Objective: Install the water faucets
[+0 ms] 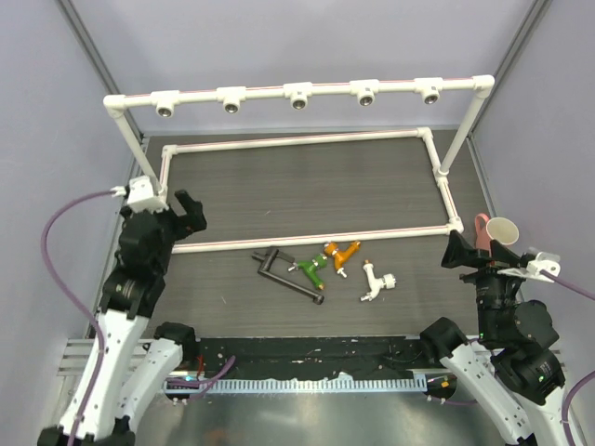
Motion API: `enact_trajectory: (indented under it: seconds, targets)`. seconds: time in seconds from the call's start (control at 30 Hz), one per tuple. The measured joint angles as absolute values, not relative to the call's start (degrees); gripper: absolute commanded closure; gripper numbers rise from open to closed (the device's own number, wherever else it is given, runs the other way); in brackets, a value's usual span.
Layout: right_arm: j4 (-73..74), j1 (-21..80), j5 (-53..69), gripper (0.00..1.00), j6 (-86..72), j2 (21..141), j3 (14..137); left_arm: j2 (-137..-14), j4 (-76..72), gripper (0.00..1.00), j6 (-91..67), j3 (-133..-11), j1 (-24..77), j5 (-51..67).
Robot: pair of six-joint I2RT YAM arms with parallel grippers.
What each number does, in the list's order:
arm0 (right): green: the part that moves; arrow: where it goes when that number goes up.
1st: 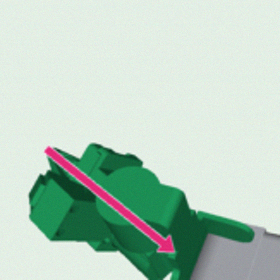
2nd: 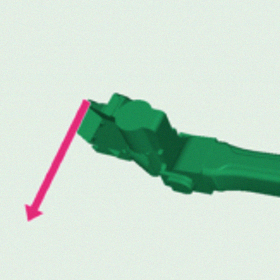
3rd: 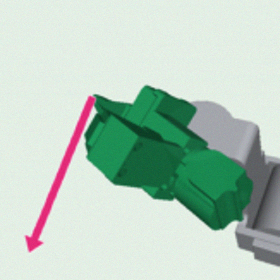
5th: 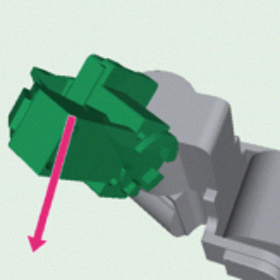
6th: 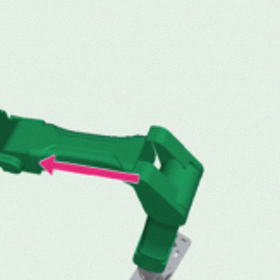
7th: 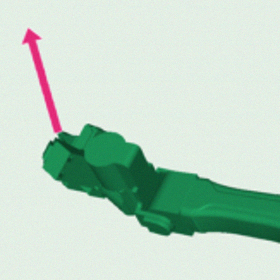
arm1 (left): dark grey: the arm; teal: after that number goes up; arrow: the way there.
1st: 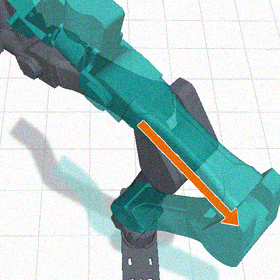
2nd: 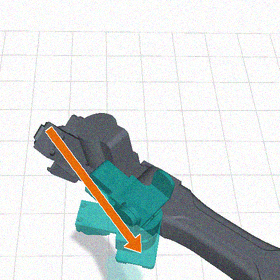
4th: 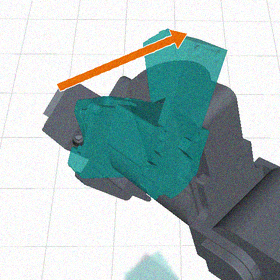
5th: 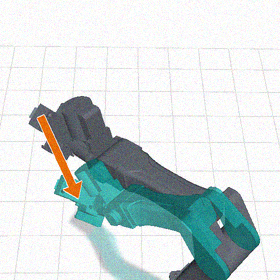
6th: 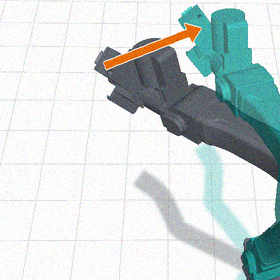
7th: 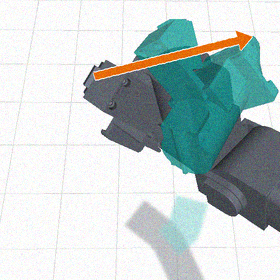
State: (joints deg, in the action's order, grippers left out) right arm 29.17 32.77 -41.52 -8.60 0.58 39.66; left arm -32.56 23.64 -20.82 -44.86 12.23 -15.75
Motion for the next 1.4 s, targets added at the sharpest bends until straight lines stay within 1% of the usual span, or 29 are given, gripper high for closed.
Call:
enact_trajectory:
  seconds: [0.07,0.27,0.37,0.47,0.67,0.83,0.97,1.1,1.4]
  targets:
    - [29.17,32.77,-39.57,0.00,-8.58,0.58,39.66,-39.86,25.10,0.00,-21.12,-48.40,12.23,-15.38]
    - [29.17,32.77,-33.56,0.00,-9.61,1.54,40.16,-66.70,31.83,0.00,-20.99,-61.04,12.23,-14.41]
    - [29.28,32.77,-29.87,0.00,-11.35,7.05,42.83,-77.32,36.01,0.00,-20.56,-65.19,12.19,-14.00]
    - [28.69,32.75,-23.92,0.00,-14.11,18.02,45.98,-84.31,38.68,0.00,-20.60,-67.22,11.53,-12.43]
    - [28.27,32.77,-13.30,0.00,-18.33,38.24,46.37,-92.36,40.95,0.00,-20.86,-67.40,7.01,-7.18]
    - [26.06,32.80,-7.99,0.00,-21.34,52.14,44.86,-95.02,41.89,0.00,-20.80,-67.40,5.06,-5.98]
    - [23.33,32.36,-9.23,0.00,-24.45,56.69,41.01,-96.51,42.00,0.00,-20.71,-67.53,4.69,-5.30]
    - [17.98,29.54,-10.00,0.00,-28.29,59.79,36.93,-99.81,42.65,0.00,-20.56,-68.16,4.69,-4.36]
    - [3.14,17.15,-7.35,0.00,-36.97,64.20,28.08,-103.83,42.74,0.00,-19.42,-69.38,4.51,-3.66]
